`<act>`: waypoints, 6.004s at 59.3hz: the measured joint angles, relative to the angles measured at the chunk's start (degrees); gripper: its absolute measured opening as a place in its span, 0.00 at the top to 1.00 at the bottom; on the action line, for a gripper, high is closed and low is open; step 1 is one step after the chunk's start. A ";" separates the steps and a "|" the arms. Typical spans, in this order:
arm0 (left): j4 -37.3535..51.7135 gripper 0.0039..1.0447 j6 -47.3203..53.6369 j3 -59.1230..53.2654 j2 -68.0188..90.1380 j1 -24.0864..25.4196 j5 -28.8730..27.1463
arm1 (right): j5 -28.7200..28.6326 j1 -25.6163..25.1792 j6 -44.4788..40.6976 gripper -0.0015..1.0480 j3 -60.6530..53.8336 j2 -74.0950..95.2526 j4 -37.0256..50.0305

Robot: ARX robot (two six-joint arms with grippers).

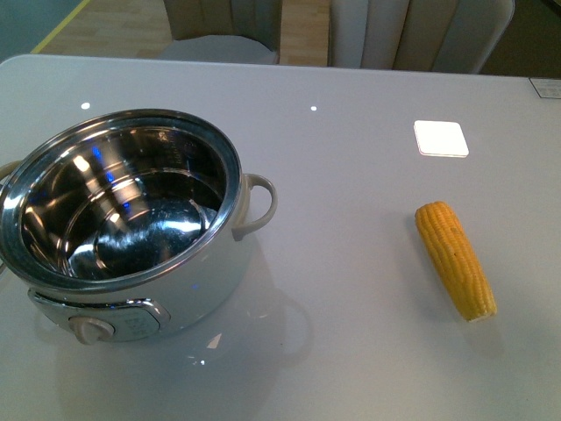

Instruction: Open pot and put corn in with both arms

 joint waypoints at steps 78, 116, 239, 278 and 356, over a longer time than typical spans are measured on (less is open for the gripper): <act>0.00 0.06 0.00 0.00 0.00 0.00 0.00 | -2.21 5.07 -10.80 0.67 32.41 66.99 9.09; 0.00 0.06 0.00 0.00 0.00 0.00 -0.02 | -7.48 20.04 5.97 0.82 39.34 39.60 -1.51; 0.00 0.06 0.00 0.00 0.00 0.00 -0.02 | -13.81 22.91 29.94 0.08 42.66 38.27 4.15; -0.02 0.06 0.00 0.00 0.00 0.00 -0.02 | 6.91 5.79 -7.63 0.45 -1.79 -7.17 36.85; -0.02 0.06 0.00 0.00 0.00 0.00 0.00 | -4.59 -5.90 -13.84 0.98 -18.84 -43.82 19.32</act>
